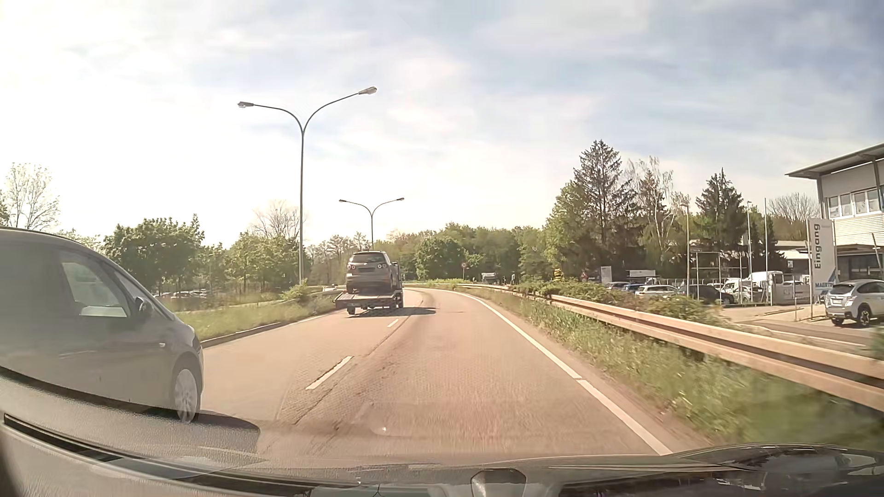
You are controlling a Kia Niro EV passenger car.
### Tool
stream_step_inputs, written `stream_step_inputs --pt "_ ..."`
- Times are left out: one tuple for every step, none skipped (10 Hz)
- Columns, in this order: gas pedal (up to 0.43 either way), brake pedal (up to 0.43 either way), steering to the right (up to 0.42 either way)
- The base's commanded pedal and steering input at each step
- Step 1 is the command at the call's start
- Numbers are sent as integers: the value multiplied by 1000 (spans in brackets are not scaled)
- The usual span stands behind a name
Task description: Follow the waypoints while adhering to traffic rules and regulations
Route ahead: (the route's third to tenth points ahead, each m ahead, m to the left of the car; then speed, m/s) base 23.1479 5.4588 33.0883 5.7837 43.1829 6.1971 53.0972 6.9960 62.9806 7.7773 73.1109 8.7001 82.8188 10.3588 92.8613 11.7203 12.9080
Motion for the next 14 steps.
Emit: stream_step_inputs --pt "98 0 -2" --pt "98 0 -2" --pt "98 0 -2" --pt "98 0 -2" --pt "98 0 -2" --pt "98 0 -2" --pt "98 0 -2" --pt "98 0 -2" --pt "98 0 -2" --pt "98 0 -3" --pt "98 0 -3" --pt "98 0 -3" --pt "98 0 -5" --pt "98 0 -7"
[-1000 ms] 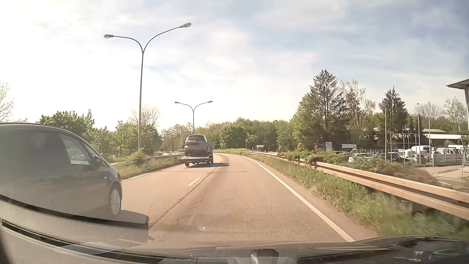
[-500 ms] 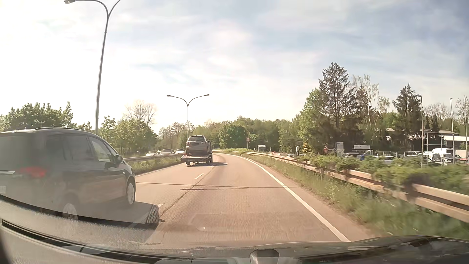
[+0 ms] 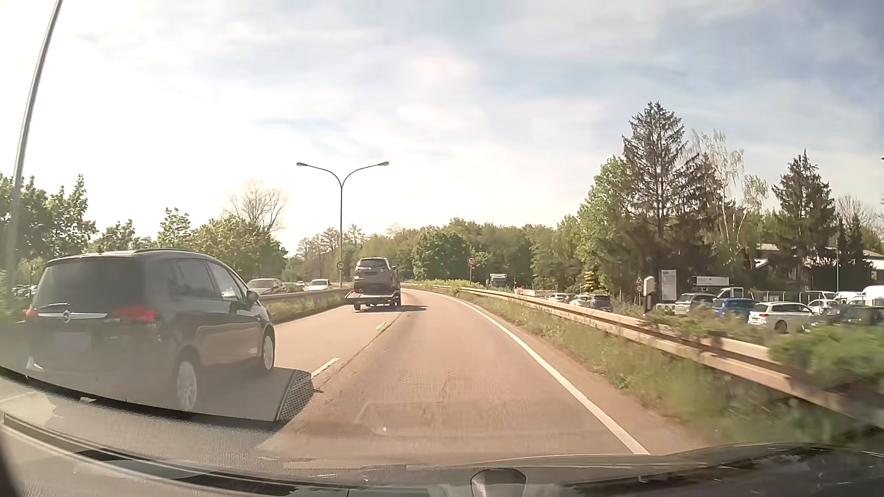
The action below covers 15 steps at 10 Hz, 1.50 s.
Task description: Follow the waypoints while adhering to traffic rules and regulations
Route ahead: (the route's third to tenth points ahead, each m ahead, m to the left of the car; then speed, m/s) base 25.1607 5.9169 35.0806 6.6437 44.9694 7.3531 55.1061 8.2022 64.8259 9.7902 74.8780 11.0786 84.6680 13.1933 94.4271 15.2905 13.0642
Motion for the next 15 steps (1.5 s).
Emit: stream_step_inputs --pt "98 0 -10" --pt "98 0 -10" --pt "98 0 -10" --pt "98 0 -10" --pt "98 0 -10" --pt "98 0 -11" --pt "138 0 -12" --pt "150 0 -12" --pt "150 0 -11" --pt "150 0 -11" --pt "150 0 -11" --pt "150 0 -11" --pt "150 0 -10" --pt "150 0 -11" --pt "150 0 -11"
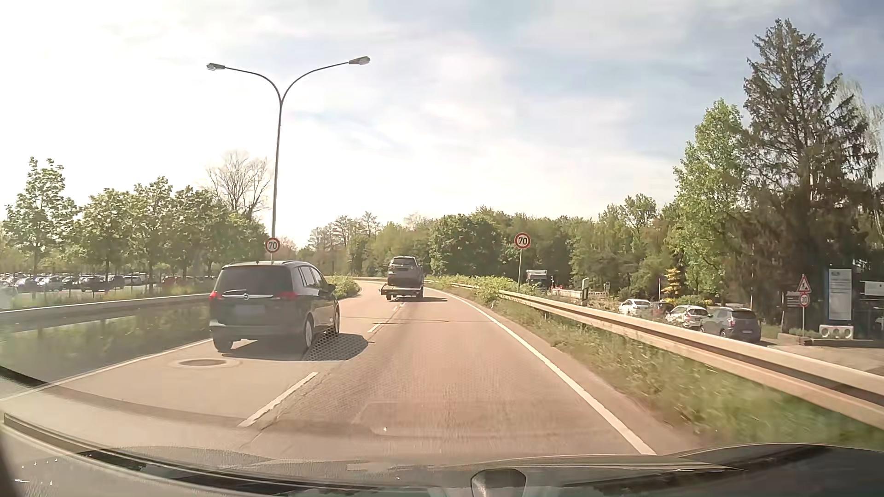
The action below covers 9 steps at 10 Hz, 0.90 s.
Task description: Follow the waypoints while adhering to traffic rules and regulations
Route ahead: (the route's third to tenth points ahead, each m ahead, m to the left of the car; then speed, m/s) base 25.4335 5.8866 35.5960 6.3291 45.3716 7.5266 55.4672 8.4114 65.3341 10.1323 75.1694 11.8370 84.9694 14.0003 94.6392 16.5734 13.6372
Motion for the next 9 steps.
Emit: stream_step_inputs --pt "169 0 -11" --pt "177 0 -11" --pt "177 0 -11" --pt "177 0 -10" --pt "177 0 -11" --pt "189 0 -11" --pt "189 0 -11" --pt "189 0 -11" --pt "189 0 -11"
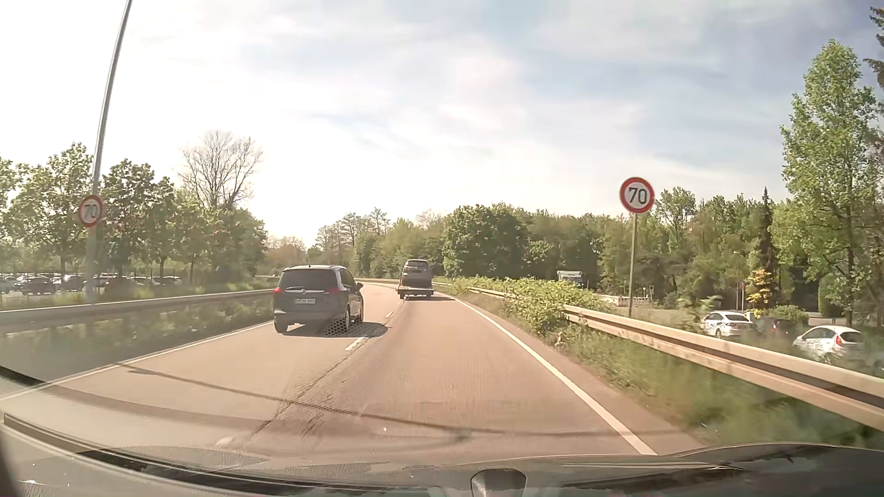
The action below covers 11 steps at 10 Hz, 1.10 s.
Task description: Follow the waypoints while adhering to traffic rules and regulations
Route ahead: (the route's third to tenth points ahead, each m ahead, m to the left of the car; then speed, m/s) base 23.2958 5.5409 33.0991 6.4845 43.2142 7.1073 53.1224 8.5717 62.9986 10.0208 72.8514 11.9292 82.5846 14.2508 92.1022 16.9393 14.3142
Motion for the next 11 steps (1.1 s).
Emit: stream_step_inputs --pt "189 0 -12" --pt "189 0 -12" --pt "189 0 -12" --pt "189 0 -12" --pt "189 0 -12" --pt "189 0 -12" --pt "189 0 -13" --pt "189 0 -14" --pt "189 0 -15" --pt "189 0 -16" --pt "189 0 -16"
